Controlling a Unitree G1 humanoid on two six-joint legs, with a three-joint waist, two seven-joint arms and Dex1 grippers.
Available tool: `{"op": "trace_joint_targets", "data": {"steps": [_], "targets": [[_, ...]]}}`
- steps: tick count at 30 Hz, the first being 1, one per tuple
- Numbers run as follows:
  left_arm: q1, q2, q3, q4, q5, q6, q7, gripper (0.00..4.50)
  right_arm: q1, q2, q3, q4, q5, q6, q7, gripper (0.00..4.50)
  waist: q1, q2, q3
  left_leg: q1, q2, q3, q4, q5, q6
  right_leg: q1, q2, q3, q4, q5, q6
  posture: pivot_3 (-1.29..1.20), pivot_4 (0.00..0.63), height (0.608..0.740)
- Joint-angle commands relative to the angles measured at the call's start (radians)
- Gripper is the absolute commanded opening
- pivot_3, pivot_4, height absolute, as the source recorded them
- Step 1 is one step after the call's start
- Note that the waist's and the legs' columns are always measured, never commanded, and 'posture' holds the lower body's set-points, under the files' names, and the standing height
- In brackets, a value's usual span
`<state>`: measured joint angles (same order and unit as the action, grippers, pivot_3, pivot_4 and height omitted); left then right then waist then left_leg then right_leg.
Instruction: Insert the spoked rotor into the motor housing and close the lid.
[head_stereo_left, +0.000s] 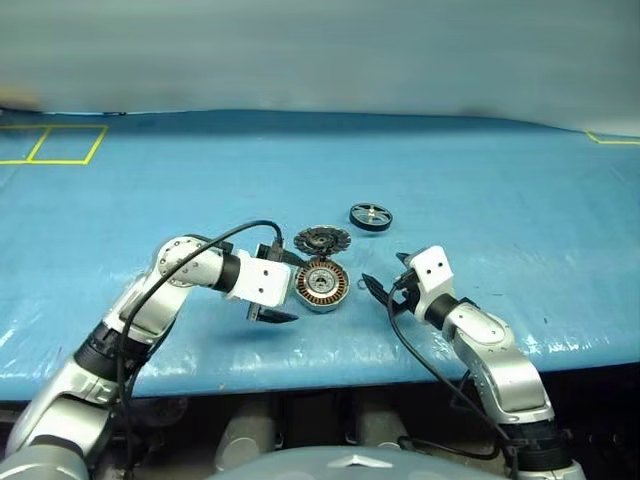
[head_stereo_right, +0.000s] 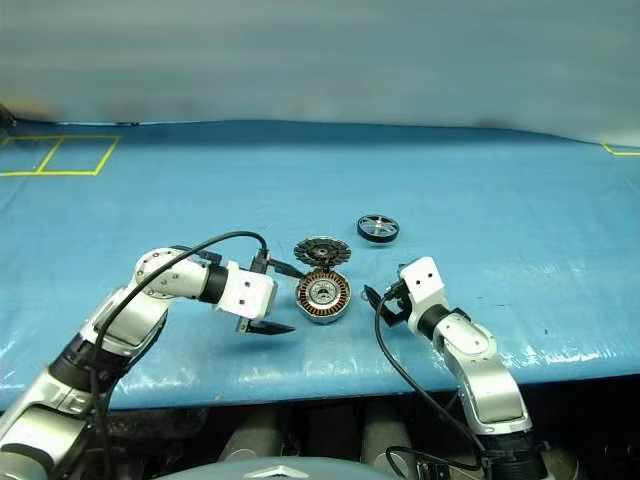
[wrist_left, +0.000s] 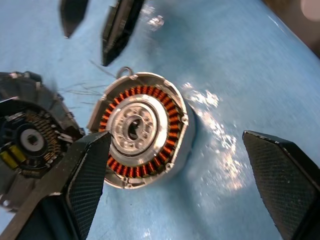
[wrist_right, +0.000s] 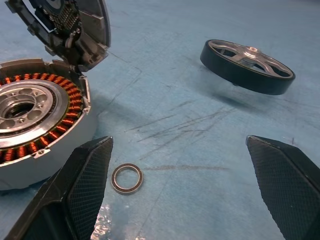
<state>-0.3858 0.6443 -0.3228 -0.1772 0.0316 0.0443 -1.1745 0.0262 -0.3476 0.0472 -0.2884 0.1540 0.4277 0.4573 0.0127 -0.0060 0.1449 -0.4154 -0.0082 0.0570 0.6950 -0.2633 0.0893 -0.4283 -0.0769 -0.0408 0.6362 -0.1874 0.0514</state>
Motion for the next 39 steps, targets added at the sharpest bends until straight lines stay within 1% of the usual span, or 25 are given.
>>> {"op": "trace_joint_targets", "data": {"steps": [1,3,6,9,11,13,14,16,19,24,27,30,33,36,39], "targets": [[0.087,-0.060,0.118,-0.064,-0.129,0.089,0.109,4.47,0.009,0.007,0.000,-0.041,0.010,0.003,-0.008,4.50,-0.001,0.000,0.000,0.000,0.000,0.000,0.000,0.000,0.000,0.000,0.000,0.000,0.000,0.000,0.000,0.00,0.150,0.740],[0.141,-0.082,0.143,-0.077,-0.163,0.115,0.139,4.47,0.013,0.008,0.005,-0.047,0.010,0.010,-0.012,4.50,-0.002,0.001,0.000,0.000,0.000,0.000,0.000,0.000,0.000,0.000,-0.003,0.000,-0.001,0.000,0.000,0.00,0.150,0.740],[0.197,-0.091,0.146,-0.084,-0.172,0.114,0.168,4.47,0.014,0.009,0.012,-0.054,0.010,0.018,-0.015,4.50,-0.001,0.001,0.000,0.000,0.001,0.000,-0.001,0.000,-0.001,0.000,-0.003,0.000,-0.001,0.000,0.000,0.00,0.150,0.740],[0.271,-0.144,0.150,-0.059,-0.207,0.032,0.205,4.47,0.008,0.008,0.019,-0.050,0.007,0.027,-0.015,4.50,0.000,0.001,0.001,0.001,0.001,0.000,-0.001,0.000,-0.001,0.000,-0.004,0.000,-0.001,0.000,0.000,0.00,0.150,0.740],[0.301,-0.168,0.150,-0.029,-0.198,-0.018,0.229,4.47,0.004,0.006,0.022,-0.043,0.004,0.028,-0.015,4.50,0.001,0.001,0.001,0.001,0.000,-0.001,-0.001,0.000,-0.001,0.000,-0.005,0.000,-0.002,0.000,0.000,0.00,0.150,0.740],[0.315,-0.180,0.148,0.003,-0.179,-0.078,0.248,4.47,0.003,0.005,0.023,-0.040,0.002,0.030,-0.015,4.50,0.002,0.001,0.001,0.001,0.000,-0.001,-0.002,-0.001,-0.002,0.000,-0.007,0.000,-0.003,0.001,-0.001,0.00,0.150,0.740],[0.324,-0.209,0.167,0.028,-0.193,-0.132,0.273,4.47,0.004,0.006,0.024,-0.041,0.002,0.031,-0.015,4.50,0.002,0.002,0.001,0.001,0.000,-0.001,-0.002,-0.001,-0.002,0.000,-0.007,0.000,-0.003,0.003,-0.004,0.00,0.150,0.740],[0.335,-0.235,0.173,0.089,-0.219,-0.156,0.279,4.47,0.008,0.009,0.027,-0.040,0.001,0.033,-0.016,4.50,0.002,0.002,0.000,0.001,0.000,-0.001,-0.003,-0.001,-0.002,0.000,-0.007,0.000,-0.004,0.003,-0.005,0.00,0.150,0.740],[0.345,-0.258,0.156,0.158,-0.198,-0.209,0.288,4.47,0.015,0.012,0.035,-0.037,-0.002,0.041,-0.018,4.50,0.002,0.002,0.000,0.000,0.000,-0.001,-0.005,-0.001,-0.002,0.000,-0.007,-0.001,-0.006,0.003,-0.006,0.00,0.150,0.740],[0.372,-0.310,0.142,0.204,-0.215,-0.266,0.297,4.47,0.028,0.018,0.048,-0.020,-0.009,0.040,-0.028,4.50,0.002,0.002,0.000,0.000,0.000,-0.001,-0.006,-0.001,-0.001,0.000,-0.006,-0.003,-0.008,0.004,-0.006,0.00,0.150,0.740],[0.378,-0.325,0.142,0.217,-0.209,-0.290,0.309,4.47,0.033,0.021,0.056,-0.012,-0.011,0.039,-0.029,4.50,0.003,0.002,0.000,0.000,0.000,-0.001,-0.006,-0.001,-0.001,0.000,-0.007,-0.003,-0.008,0.004,-0.006,0.00,0.150,0.740],[0.385,-0.331,0.139,0.202,-0.230,-0.266,0.301,4.47,0.037,0.023,0.062,-0.006,-0.012,0.038,-0.028,4.50,0.001,0.002,0.000,0.000,0.000,-0.001,-0.006,-0.001,-0.001,0.000,-0.007,-0.003,-0.008,0.004,-0.006,0.00,0.150,0.740],[0.386,-0.320,0.134,0.177,-0.266,-0.225,0.269,4.50,0.038,0.024,0.065,0.013,-0.017,0.041,-0.032,3.90,0.000,0.002,0.000,0.000,0.000,-0.001,-0.006,-0.001,-0.001,0.000,-0.007,-0.003,-0.008,0.004,-0.006,0.00,0.150,0.740],[0.383,-0.319,0.133,0.178,-0.255,-0.242,0.274,4.50,0.038,0.024,0.065,0.022,-0.020,0.040,-0.031,2.95,0.000,0.002,0.000,0.000,0.000,-0.001,-0.006,-0.001,-0.001,0.000,-0.007,-0.004,-0.008,0.004,-0.006,0.00,0.150,0.740],[0.383,-0.316,0.129,0.187,-0.242,-0.253,0.278,4.50,0.033,0.030,0.062,0.035,-0.018,0.037,-0.031,2.95,0.000,0.002,0.000,0.000,0.000,-0.001,-0.006,-0.001,-0.001,0.000,-0.007,-0.004,-0.008,0.003,-0.005,0.00,0.150,0.740]]}}
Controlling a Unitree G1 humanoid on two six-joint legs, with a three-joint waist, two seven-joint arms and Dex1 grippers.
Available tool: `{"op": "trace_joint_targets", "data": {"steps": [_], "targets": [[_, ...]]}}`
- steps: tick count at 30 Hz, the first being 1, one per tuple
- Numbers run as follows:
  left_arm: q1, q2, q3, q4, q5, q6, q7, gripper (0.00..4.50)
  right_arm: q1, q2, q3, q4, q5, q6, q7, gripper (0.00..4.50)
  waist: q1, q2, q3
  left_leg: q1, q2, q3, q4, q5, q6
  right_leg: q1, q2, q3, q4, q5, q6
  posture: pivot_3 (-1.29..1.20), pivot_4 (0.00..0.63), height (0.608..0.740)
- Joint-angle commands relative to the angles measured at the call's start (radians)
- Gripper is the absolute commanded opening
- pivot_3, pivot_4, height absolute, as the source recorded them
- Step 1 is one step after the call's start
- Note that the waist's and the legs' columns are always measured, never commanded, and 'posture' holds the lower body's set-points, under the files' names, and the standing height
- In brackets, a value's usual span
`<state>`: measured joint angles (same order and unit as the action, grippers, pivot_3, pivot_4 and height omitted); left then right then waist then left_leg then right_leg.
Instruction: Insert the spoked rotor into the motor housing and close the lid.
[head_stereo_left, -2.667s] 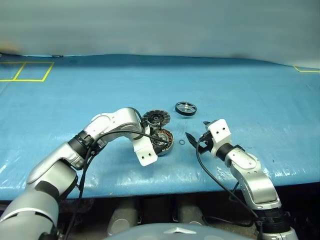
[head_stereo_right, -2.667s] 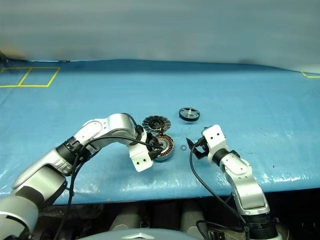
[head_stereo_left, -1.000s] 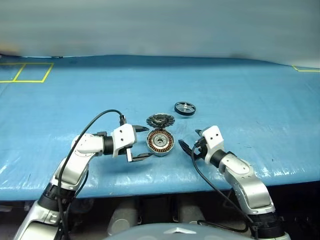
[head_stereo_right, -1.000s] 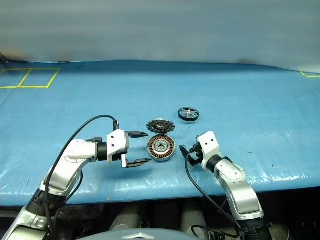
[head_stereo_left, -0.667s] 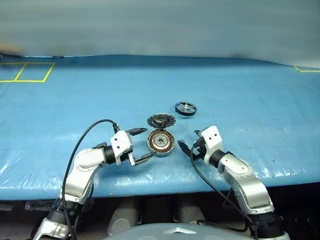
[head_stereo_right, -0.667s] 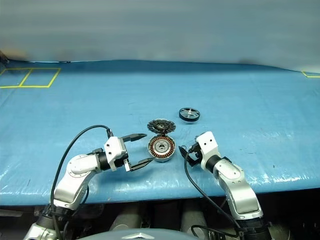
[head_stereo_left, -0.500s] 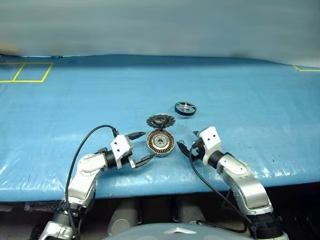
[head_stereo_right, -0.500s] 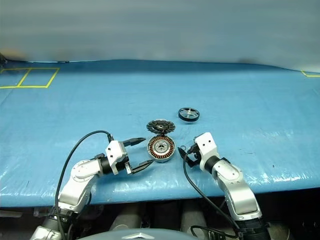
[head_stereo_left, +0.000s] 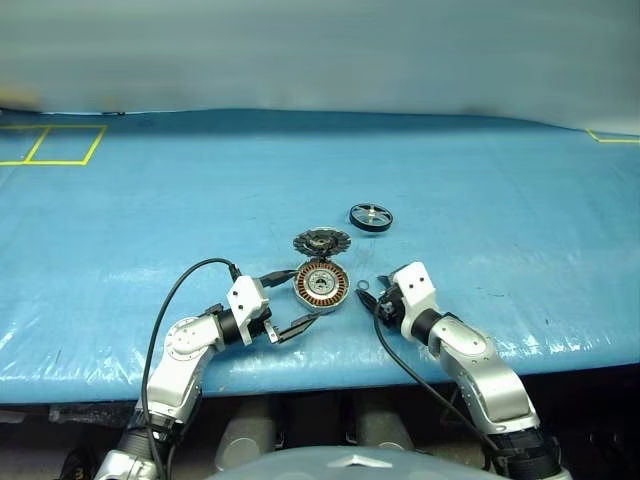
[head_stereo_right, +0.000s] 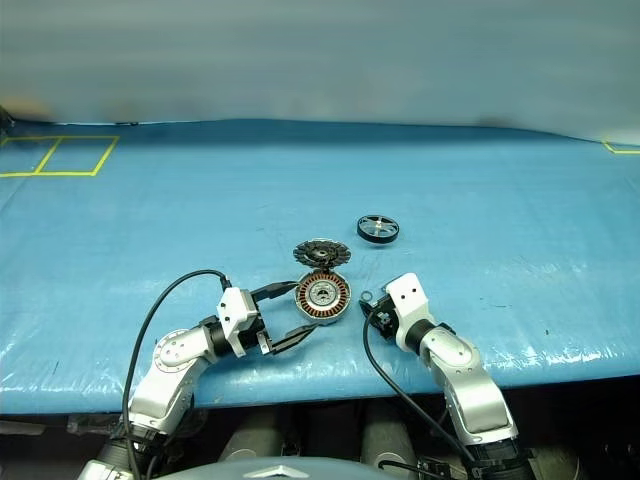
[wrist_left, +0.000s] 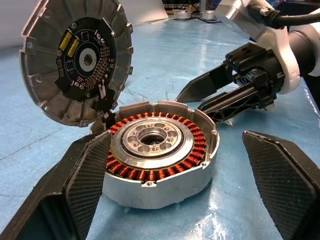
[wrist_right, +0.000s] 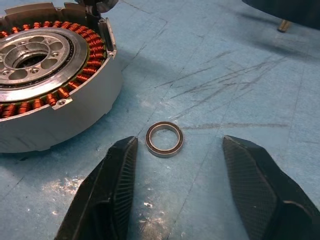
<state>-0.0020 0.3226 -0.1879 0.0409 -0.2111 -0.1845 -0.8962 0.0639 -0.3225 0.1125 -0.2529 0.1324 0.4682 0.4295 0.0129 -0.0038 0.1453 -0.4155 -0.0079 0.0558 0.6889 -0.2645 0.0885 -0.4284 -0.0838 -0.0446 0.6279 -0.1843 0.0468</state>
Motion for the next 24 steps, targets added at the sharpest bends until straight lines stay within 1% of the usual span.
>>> {"op": "trace_joint_targets", "data": {"steps": [1,7,10,12,15,20,24], "targets": [[-0.001,0.005,-0.006,-0.030,0.001,-0.025,0.001,4.50,-0.006,0.006,-0.003,0.004,0.003,-0.004,-0.004,2.95,0.000,0.000,0.000,0.000,0.000,0.000,0.000,0.000,0.000,0.000,0.000,0.000,0.000,-0.001,0.002,0.00,0.150,0.740],[0.001,-0.001,-0.005,-0.038,-0.006,-0.013,0.009,4.50,-0.010,0.014,0.001,0.013,0.002,-0.008,-0.001,2.95,-0.001,0.000,0.000,0.000,0.000,0.000,0.000,0.000,0.000,0.000,0.000,0.001,0.000,-0.001,0.002,0.00,0.150,0.740],[-0.004,-0.006,-0.007,-0.039,-0.003,-0.009,0.016,4.50,-0.012,0.018,0.002,0.021,0.001,-0.013,-0.001,2.38,-0.001,0.000,0.000,0.000,0.000,0.000,0.000,0.000,0.000,0.000,-0.001,0.001,0.000,-0.001,0.002,0.00,0.150,0.740],[-0.009,-0.003,-0.014,-0.026,0.022,-0.031,0.023,4.50,-0.012,0.019,0.004,0.023,0.000,-0.015,0.000,1.72,0.000,0.000,0.000,0.000,0.000,0.000,0.000,0.000,0.000,0.000,-0.002,0.000,0.000,-0.001,0.002,0.00,0.150,0.740],[-0.010,-0.007,-0.015,-0.017,0.023,-0.037,0.032,4.50,-0.011,0.020,0.005,0.025,-0.002,-0.015,-0.001,0.76,0.000,0.000,0.000,0.000,0.000,0.000,0.000,0.000,0.000,0.000,-0.003,0.000,0.000,-0.001,0.001,0.00,0.150,0.740],[-0.002,-0.006,-0.016,-0.016,0.027,-0.047,0.042,4.50,-0.004,0.016,-0.001,0.018,-0.006,-0.014,-0.006,0.73,0.000,0.000,0.000,0.000,0.000,0.000,-0.001,0.000,0.000,0.000,-0.003,0.000,-0.001,-0.001,0.001,0.00,0.150,0.740],[-0.004,-0.005,-0.023,-0.008,0.042,-0.067,0.048,4.50,-0.003,0.013,-0.047,-0.030,0.006,-0.017,-0.028,0.73,0.002,0.000,0.000,0.000,0.000,0.000,-0.001,0.000,0.000,0.000,-0.004,-0.001,-0.001,-0.001,0.001,0.00,0.150,0.740]]}}
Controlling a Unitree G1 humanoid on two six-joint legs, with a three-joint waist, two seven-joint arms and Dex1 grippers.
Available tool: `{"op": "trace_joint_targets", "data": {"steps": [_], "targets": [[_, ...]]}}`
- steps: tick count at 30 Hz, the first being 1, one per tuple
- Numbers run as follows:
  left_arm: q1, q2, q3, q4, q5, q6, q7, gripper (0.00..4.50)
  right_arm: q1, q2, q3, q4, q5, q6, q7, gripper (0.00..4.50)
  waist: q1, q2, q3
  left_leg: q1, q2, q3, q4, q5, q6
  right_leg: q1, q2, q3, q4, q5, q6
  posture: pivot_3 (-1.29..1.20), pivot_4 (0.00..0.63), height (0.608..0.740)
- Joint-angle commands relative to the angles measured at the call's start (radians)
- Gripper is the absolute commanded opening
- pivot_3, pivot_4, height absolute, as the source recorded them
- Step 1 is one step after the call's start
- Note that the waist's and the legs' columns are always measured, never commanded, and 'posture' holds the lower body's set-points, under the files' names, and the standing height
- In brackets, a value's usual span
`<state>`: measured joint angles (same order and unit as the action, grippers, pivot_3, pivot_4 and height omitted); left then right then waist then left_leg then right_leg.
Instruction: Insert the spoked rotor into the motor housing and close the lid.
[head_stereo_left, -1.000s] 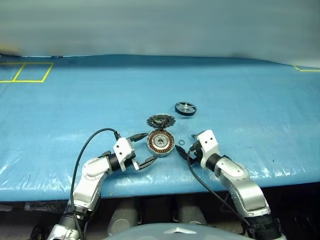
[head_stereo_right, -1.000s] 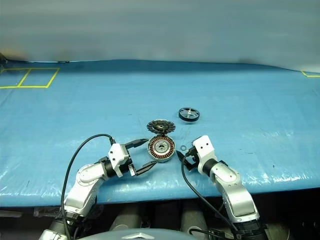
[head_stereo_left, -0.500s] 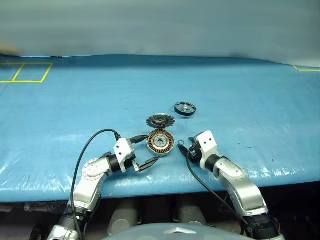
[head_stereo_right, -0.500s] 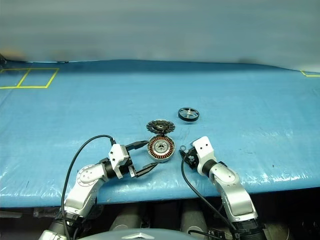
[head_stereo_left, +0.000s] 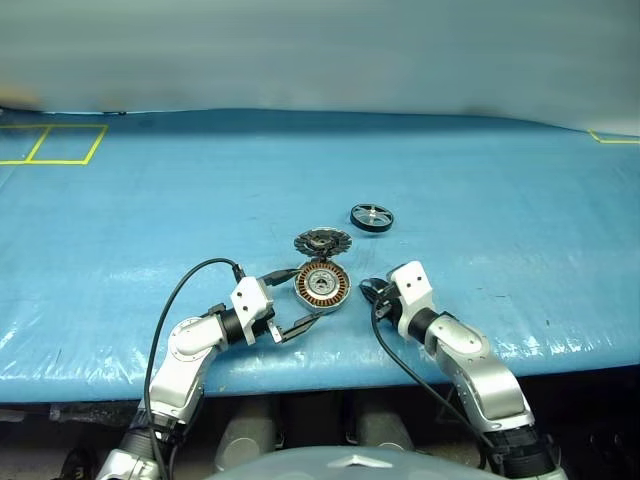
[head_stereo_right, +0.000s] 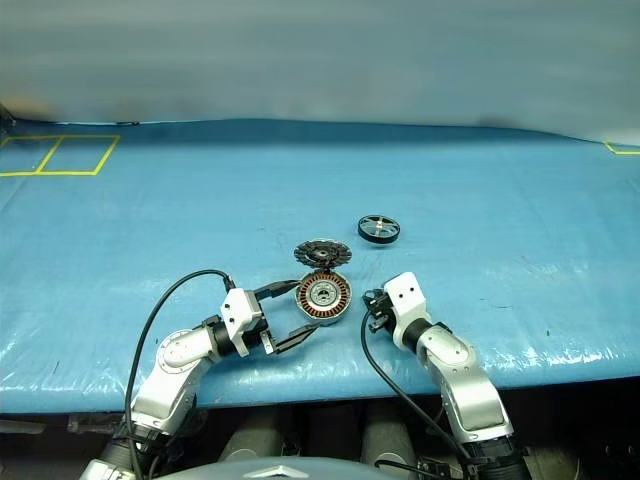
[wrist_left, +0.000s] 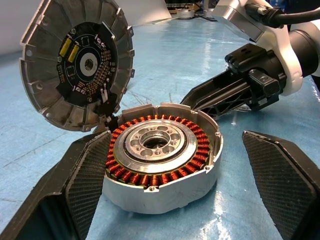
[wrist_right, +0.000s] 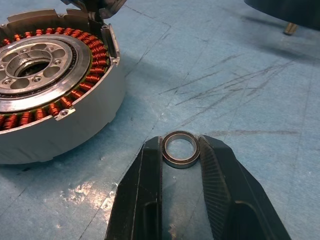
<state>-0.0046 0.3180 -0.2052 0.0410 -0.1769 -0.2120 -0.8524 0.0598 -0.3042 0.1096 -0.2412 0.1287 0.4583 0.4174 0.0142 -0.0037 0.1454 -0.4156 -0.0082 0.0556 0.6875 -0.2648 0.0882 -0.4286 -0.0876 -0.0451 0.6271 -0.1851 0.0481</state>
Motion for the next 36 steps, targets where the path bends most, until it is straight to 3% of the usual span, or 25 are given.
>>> {"op": "trace_joint_targets", "data": {"steps": [1,10,36], "targets": [[-0.003,0.001,-0.008,-0.004,0.015,-0.049,0.005,4.50,0.000,-0.006,-0.050,-0.051,0.015,-0.010,-0.016,0.73,0.000,0.000,0.000,0.000,0.000,0.000,0.000,0.000,0.000,0.000,0.000,0.000,0.000,0.000,0.000,0.00,0.150,0.740],[-0.004,-0.007,-0.013,0.045,0.013,-0.114,-0.006,4.50,-0.019,-0.020,-0.003,-0.138,0.075,-0.022,0.089,0.73,-0.001,0.000,0.000,0.000,0.000,0.000,-0.003,0.000,0.000,-0.001,0.000,-0.001,-0.001,0.000,-0.002,0.00,0.150,0.740],[0.024,-0.002,0.004,0.058,-0.033,-0.060,-0.013,4.50,-0.124,0.023,0.150,-0.059,0.059,-0.041,0.144,0.73,-0.001,0.000,0.000,0.000,-0.001,0.000,-0.004,0.000,0.000,-0.001,-0.007,-0.011,-0.002,0.000,-0.002,0.00,0.150,0.740]]}}
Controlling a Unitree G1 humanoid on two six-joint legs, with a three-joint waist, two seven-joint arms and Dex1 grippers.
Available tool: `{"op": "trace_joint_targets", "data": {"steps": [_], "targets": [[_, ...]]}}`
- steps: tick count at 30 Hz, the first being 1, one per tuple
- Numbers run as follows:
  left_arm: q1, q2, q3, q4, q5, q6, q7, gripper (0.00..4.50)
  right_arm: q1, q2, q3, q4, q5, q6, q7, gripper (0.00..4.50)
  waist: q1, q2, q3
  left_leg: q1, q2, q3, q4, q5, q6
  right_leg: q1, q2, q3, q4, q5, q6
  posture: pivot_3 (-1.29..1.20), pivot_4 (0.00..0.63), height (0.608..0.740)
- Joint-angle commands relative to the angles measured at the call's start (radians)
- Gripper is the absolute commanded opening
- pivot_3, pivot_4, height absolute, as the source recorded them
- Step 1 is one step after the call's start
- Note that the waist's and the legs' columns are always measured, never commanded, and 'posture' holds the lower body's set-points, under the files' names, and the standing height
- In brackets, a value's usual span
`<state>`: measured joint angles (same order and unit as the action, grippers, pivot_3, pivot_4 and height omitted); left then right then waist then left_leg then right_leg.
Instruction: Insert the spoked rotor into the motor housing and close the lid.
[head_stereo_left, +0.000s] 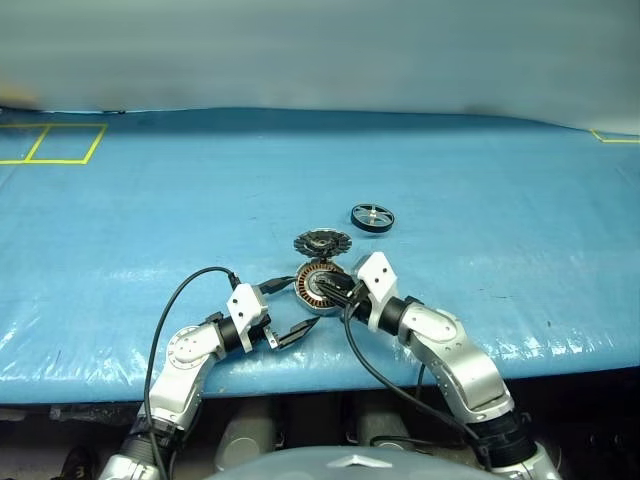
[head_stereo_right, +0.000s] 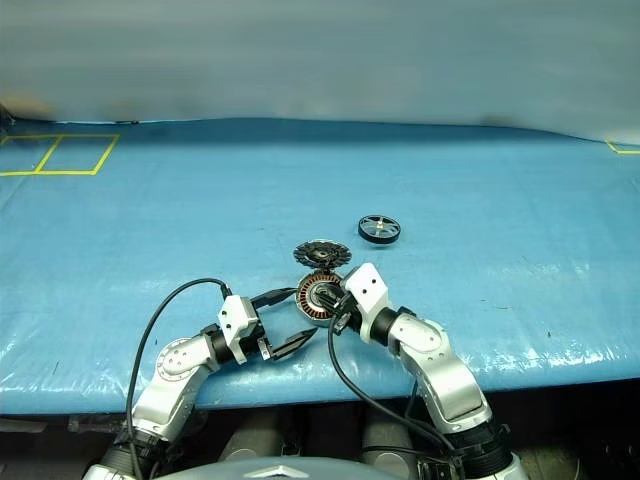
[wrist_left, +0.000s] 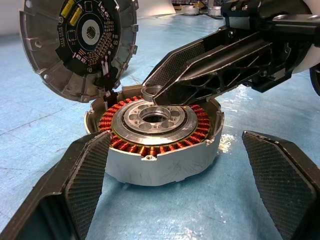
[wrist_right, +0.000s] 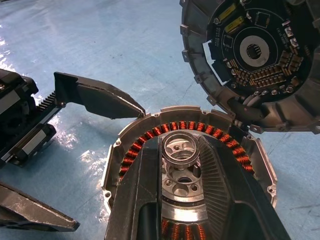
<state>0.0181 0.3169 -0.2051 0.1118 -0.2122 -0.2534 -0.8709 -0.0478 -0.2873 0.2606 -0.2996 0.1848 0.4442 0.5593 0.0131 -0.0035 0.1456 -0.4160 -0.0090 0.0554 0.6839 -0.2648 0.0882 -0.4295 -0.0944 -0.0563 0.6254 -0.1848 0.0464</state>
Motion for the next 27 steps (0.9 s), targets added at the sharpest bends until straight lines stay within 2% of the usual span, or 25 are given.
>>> {"op": "trace_joint_targets", "data": {"steps": [1,21,23,26,27], "targets": [[0.001,0.000,0.005,-0.013,0.003,-0.020,0.006,4.50,-0.020,0.008,-0.001,0.007,0.001,-0.029,0.001,0.73,0.000,0.000,0.000,0.000,0.000,0.000,0.000,0.000,0.000,0.000,0.000,-0.001,0.000,0.000,0.000,0.00,0.150,0.740],[-0.001,0.003,0.016,-0.008,0.004,-0.047,0.025,4.50,-0.013,0.006,0.005,0.031,-0.005,-0.033,0.008,0.73,0.000,0.000,0.000,0.000,0.000,0.000,0.000,0.000,0.000,0.000,-0.002,-0.006,0.000,0.000,0.001,0.00,0.150,0.740],[-0.001,0.003,0.016,-0.007,0.005,-0.048,0.025,4.50,-0.013,0.005,0.005,0.035,-0.011,-0.035,0.004,1.47,0.000,0.000,0.000,0.000,0.000,-0.001,0.000,0.000,0.000,0.000,-0.002,-0.006,0.000,0.000,0.001,0.00,0.150,0.740],[0.000,0.003,0.017,-0.007,0.006,-0.049,0.028,4.50,-0.013,0.007,0.002,0.036,-0.016,-0.042,-0.003,2.34,0.000,0.000,0.000,0.000,0.000,-0.001,0.000,0.000,0.000,0.000,-0.002,-0.006,0.000,0.000,0.001,0.00,0.150,0.740],[0.001,0.004,0.017,-0.006,0.006,-0.049,0.029,4.50,-0.014,0.007,0.002,0.036,-0.016,-0.042,-0.003,2.34,0.000,0.000,0.000,0.000,0.000,-0.001,0.000,0.000,0.000,0.000,-0.002,-0.006,0.000,0.000,0.001,0.00,0.150,0.740]]}}
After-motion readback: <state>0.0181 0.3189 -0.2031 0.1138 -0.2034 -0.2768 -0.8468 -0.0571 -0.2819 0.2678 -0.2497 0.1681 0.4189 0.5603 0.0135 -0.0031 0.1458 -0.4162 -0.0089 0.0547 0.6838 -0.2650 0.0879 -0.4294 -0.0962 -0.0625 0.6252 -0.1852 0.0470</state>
